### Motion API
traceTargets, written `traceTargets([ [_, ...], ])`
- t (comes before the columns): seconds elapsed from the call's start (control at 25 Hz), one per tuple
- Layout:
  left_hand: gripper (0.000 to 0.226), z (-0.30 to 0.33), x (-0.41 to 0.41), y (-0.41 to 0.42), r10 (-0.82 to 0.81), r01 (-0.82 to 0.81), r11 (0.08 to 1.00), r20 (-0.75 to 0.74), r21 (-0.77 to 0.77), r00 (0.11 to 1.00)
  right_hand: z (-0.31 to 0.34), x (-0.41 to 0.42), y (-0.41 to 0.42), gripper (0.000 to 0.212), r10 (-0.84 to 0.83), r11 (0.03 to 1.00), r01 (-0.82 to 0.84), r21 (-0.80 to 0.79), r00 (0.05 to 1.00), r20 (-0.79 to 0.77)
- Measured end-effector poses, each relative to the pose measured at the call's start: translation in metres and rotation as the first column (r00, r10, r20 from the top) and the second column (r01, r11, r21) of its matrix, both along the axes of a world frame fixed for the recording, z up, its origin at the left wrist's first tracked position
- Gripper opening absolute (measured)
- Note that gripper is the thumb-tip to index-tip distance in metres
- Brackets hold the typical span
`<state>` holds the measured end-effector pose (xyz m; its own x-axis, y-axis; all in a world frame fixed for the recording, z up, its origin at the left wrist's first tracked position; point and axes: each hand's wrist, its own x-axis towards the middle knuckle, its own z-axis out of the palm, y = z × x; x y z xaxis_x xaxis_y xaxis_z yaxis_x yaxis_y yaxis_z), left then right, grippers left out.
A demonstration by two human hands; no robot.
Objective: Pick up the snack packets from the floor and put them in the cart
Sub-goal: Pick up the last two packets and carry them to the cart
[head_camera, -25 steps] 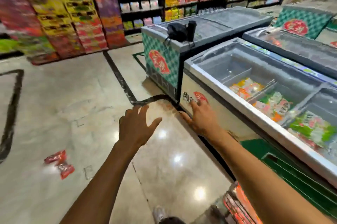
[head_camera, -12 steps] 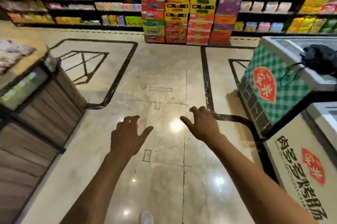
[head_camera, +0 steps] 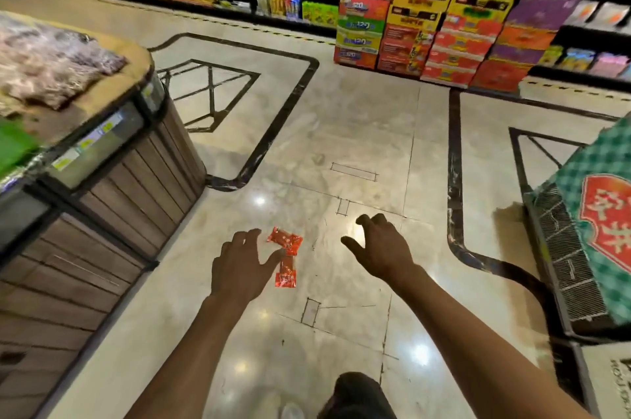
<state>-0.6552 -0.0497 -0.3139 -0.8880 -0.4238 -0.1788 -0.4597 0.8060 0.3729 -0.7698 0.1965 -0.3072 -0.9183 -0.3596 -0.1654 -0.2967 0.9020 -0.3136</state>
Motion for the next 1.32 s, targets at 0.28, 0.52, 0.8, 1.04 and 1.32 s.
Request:
traceTargets([
  [0.28,0.074,-0.079,-0.141,-0.057,0.115,-0.118,0.993,0.104,0.022,0.988,-0.063,-0.169,-0.095,0.058,0.152,0.988,-0.155,0.026,0.984,0.093],
  [0.52,0.067,-0.177,-0.246,-0.098,0.280,-0.305,0.938,0.157,0.163,0.947,-0.162,-0.284,-0.188,0.055,0.231,0.972,-0.237,-0.001,0.948,0.220],
  [0.8,0.063,-0.426,-0.324,-0.150,0.411,-0.456,0.827,0.201,0.327,0.889,-0.414,-0.344,-0.268,0.057,0.096,0.995,-0.060,-0.082,0.821,0.563],
  [1.04,0.072,-0.714,-0.322,-0.168,0.309,-0.411,0.864,0.339,0.291,0.889,-0.686,-0.379,-0.287,0.054,0.201,0.967,-0.253,0.026,0.825,0.528],
  [1.32,0.071,-0.913,-0.313,-0.147,0.191,-0.257,0.955,0.357,0.148,0.914,-0.892,-0.412,-0.343,0.064,0.349,0.886,-0.441,0.144,0.839,0.417],
])
